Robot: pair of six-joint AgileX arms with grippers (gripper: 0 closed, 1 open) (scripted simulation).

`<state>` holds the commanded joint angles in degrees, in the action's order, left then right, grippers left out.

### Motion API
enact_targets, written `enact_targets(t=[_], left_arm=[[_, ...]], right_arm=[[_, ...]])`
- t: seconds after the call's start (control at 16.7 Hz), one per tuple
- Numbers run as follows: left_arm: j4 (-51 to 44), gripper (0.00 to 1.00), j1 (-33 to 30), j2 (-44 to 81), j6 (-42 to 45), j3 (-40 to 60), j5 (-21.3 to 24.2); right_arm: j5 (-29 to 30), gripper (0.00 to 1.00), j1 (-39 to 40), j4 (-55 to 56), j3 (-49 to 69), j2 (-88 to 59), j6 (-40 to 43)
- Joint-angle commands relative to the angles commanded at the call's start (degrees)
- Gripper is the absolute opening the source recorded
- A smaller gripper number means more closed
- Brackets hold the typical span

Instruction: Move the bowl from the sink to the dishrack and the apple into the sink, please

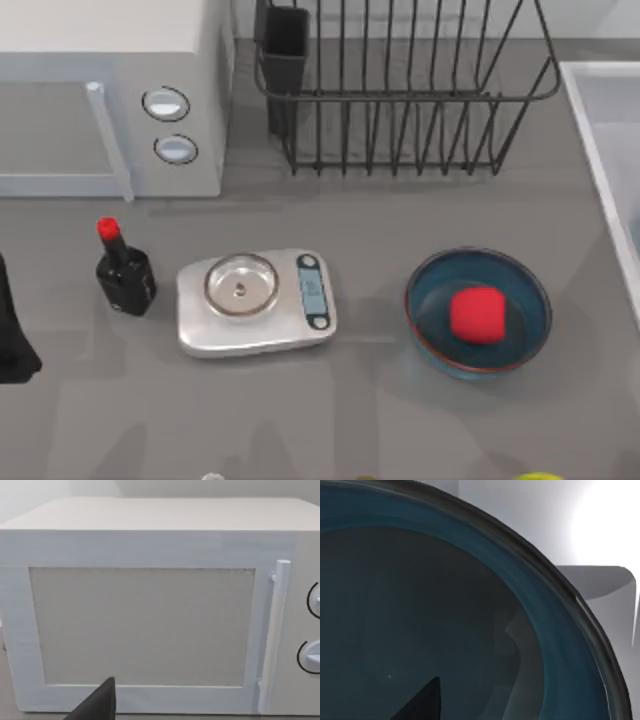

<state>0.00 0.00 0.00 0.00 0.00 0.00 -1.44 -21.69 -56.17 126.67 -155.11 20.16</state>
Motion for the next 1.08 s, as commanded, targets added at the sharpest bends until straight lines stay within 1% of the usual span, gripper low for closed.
enact_targets(t=[0.72, 0.78, 1.08], left_arm=[[0.0, 1.0, 0.0, 0.0, 0.0, 0.0, 0.0], [0.0, 1.0, 0.0, 0.0, 0.0, 0.0, 0.0], [0.0, 1.0, 0.0, 0.0, 0.0, 0.0, 0.0]], right_arm=[[0.0, 0.02, 0.0, 0.0, 0.0, 0.0, 0.0], [0.0, 0.0, 0.0, 0.0, 0.0, 0.0, 0.0], [0.0, 0.0, 0.0, 0.0, 0.0, 0.0, 0.0]])
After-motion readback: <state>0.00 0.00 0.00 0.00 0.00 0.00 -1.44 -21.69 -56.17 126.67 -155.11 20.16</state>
